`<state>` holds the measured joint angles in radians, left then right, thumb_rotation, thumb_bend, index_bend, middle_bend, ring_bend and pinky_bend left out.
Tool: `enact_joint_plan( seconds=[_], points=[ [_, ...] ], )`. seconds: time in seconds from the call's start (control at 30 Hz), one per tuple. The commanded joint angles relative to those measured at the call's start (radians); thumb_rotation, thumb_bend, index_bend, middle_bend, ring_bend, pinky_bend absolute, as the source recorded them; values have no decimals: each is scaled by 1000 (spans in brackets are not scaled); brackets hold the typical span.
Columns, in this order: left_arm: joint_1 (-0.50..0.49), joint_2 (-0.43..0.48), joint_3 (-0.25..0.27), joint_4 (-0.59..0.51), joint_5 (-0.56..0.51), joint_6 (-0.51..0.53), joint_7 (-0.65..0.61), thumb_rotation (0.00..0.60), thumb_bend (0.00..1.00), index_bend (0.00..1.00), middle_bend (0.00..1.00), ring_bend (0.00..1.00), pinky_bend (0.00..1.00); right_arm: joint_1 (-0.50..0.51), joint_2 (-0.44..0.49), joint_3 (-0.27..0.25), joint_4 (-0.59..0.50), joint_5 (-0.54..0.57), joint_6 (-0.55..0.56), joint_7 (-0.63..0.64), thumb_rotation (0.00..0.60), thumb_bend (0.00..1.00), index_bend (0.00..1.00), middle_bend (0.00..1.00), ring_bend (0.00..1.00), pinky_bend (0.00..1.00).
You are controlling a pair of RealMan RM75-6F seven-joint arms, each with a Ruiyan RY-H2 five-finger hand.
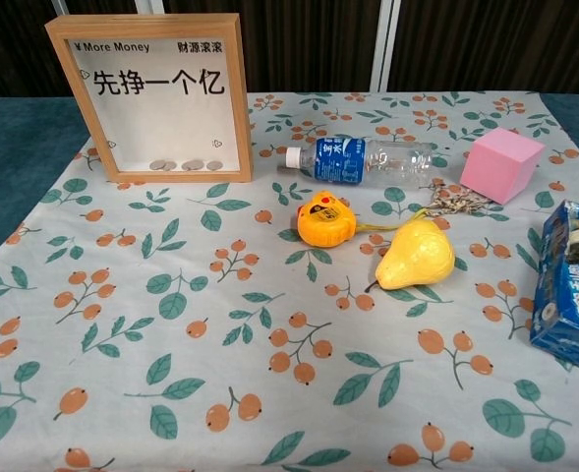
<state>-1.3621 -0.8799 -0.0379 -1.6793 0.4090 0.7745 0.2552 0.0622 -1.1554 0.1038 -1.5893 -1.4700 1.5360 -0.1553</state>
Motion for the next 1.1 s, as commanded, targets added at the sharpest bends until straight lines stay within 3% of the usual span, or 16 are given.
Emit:
enact_joint_plan(
  seconds=[0.03, 0.17, 0.27, 0.4, 0.53, 0.73, 1.1],
  points=[
    [220, 125, -12, -224, 279, 227, -111, 600, 410, 281, 44, 0, 0, 1, 1, -2, 0, -7, 3, -7, 600, 297, 79, 0, 0, 0],
    [422, 129, 58, -299, 517, 418, -166, 600, 410, 214, 22, 0, 0, 0, 1, -4, -1, -12, 4, -7, 600, 297, 79, 0, 0, 0],
    [558, 81, 119, -284, 662, 542, -173, 600, 409, 169, 7, 0, 0, 2, 0, -4, 0, -15, 4, -8, 600, 297, 79, 0, 0, 0],
    [712, -18, 182, -210, 820, 673, -179, 600, 401, 158, 0, 0, 0, 5, -2, -2, 4, -14, 0, -9, 600, 296, 79, 0, 0, 0],
    [857, -173, 231, -74, 866, 732, -191, 600, 398, 150, 0, 0, 0, 5, -1, -2, 5, -16, 2, -7, 600, 296, 79, 0, 0, 0],
    [934, -303, 201, 65, 890, 728, -210, 600, 393, 124, 0, 0, 0, 5, 1, -2, 7, -15, 2, -2, 600, 297, 79, 0, 0, 0],
    [968, -328, 134, 95, 951, 711, -236, 600, 381, 99, 0, 0, 0, 5, 3, -1, 8, -14, 2, 2, 600, 297, 79, 0, 0, 0]
  ],
)
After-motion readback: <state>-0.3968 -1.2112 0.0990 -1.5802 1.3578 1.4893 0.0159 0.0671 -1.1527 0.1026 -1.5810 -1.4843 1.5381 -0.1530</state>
